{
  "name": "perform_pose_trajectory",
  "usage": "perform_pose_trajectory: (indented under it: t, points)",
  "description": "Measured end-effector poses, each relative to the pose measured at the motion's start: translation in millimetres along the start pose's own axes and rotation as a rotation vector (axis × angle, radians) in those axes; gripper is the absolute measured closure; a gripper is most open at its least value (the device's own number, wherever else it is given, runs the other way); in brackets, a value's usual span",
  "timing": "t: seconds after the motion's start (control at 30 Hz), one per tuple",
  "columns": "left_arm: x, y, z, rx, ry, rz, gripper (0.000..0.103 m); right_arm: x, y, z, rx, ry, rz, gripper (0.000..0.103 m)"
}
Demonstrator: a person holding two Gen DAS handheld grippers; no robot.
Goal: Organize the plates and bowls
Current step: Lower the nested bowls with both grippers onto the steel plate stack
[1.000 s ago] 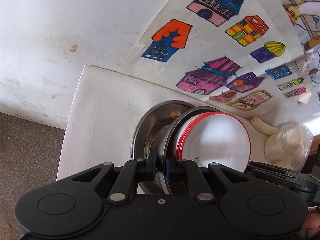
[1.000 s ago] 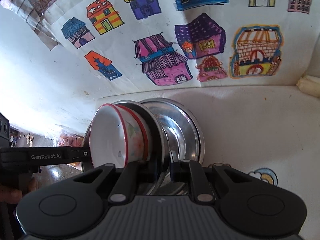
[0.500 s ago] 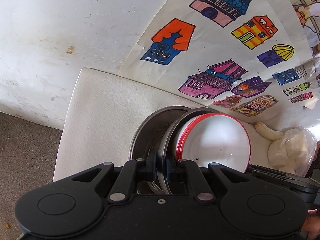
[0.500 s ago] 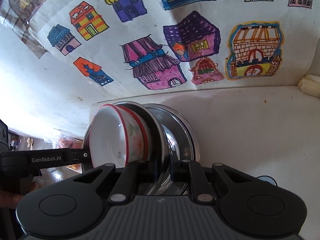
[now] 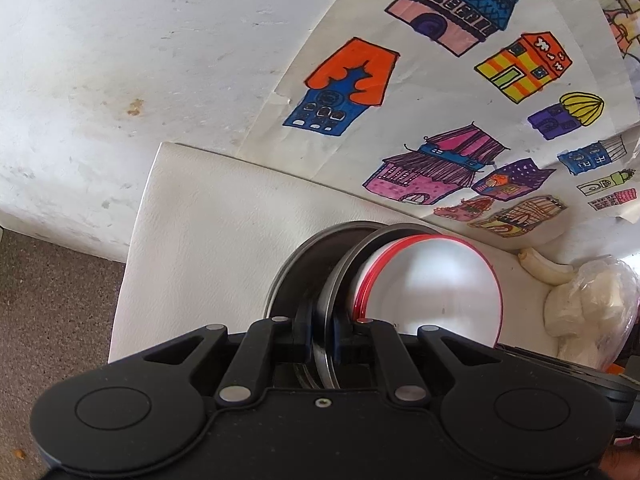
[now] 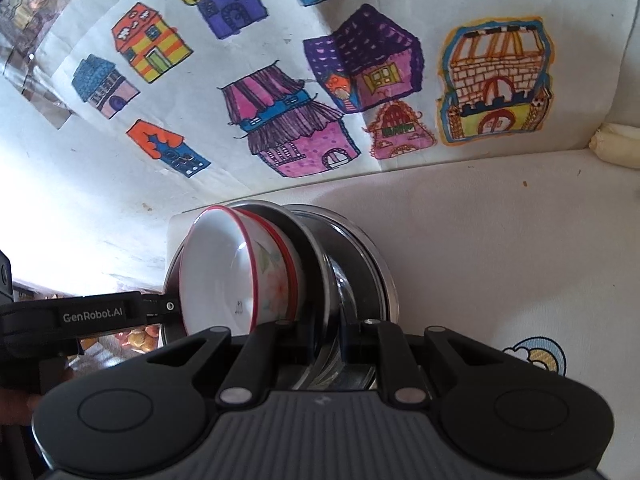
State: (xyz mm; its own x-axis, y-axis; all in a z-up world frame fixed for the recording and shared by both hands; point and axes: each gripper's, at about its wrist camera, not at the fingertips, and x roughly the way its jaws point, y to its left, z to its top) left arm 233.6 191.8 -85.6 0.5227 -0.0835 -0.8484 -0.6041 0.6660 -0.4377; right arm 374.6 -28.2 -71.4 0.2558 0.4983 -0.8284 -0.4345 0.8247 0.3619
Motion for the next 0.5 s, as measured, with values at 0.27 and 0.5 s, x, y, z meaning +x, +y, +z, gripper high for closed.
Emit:
perform_pose_trajectory:
  t: [0.27, 0.5]
  points:
    - [2.6, -0.4, 3.1, 0.006, 0.005, 0.013, 0.094, 0.0, -3.7, -3.2, 0.046, 0.009, 0.000, 0.088]
    - [3.8, 0.0, 3.7, 0.004, 0.007, 0.017, 0.094, 2.1, -3.7, -4.8, 0.063, 0.013, 0.003, 0.088]
